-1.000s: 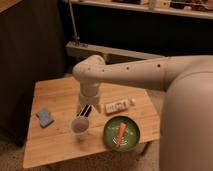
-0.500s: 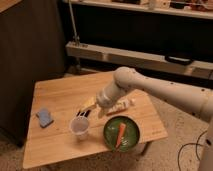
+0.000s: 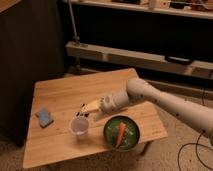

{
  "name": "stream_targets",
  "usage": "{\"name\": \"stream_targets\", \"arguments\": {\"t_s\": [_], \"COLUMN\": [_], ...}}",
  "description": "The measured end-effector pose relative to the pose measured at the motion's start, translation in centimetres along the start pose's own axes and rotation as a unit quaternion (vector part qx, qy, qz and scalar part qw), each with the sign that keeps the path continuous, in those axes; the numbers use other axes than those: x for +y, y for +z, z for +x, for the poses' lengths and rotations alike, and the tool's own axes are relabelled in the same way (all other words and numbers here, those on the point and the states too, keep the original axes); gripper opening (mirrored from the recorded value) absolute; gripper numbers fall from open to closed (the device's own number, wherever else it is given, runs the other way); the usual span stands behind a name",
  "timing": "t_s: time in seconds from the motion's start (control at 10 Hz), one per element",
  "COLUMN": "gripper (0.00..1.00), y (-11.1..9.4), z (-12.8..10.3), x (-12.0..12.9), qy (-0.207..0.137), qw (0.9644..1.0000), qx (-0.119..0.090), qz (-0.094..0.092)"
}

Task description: Place the ceramic cup in the ceramic bowl

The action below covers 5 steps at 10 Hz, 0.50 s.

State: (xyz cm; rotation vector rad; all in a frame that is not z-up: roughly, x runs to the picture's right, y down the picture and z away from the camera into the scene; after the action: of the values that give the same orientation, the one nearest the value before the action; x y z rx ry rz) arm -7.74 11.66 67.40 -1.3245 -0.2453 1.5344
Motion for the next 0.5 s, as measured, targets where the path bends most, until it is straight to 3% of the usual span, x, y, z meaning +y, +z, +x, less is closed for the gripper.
{"name": "stream_targets", "arguments": {"t_s": [0.1, 0.2, 0.3, 0.5], "gripper": [0.65, 0.65, 0.65, 0.65], "y": [-0.1, 0.1, 0.3, 1.0], "z": [0.2, 0.4, 0.7, 1.6], "x": [0.4, 0.6, 0.6, 0.3], "qy": [-0.002, -0.004, -0.003, -0.003], "qw": [0.9987, 0.9966, 0.9952, 0.9945], "qx": [-0.005, -0.005, -0.004, 0.003], "qz": [0.051, 0.082, 0.098, 0.105]}}
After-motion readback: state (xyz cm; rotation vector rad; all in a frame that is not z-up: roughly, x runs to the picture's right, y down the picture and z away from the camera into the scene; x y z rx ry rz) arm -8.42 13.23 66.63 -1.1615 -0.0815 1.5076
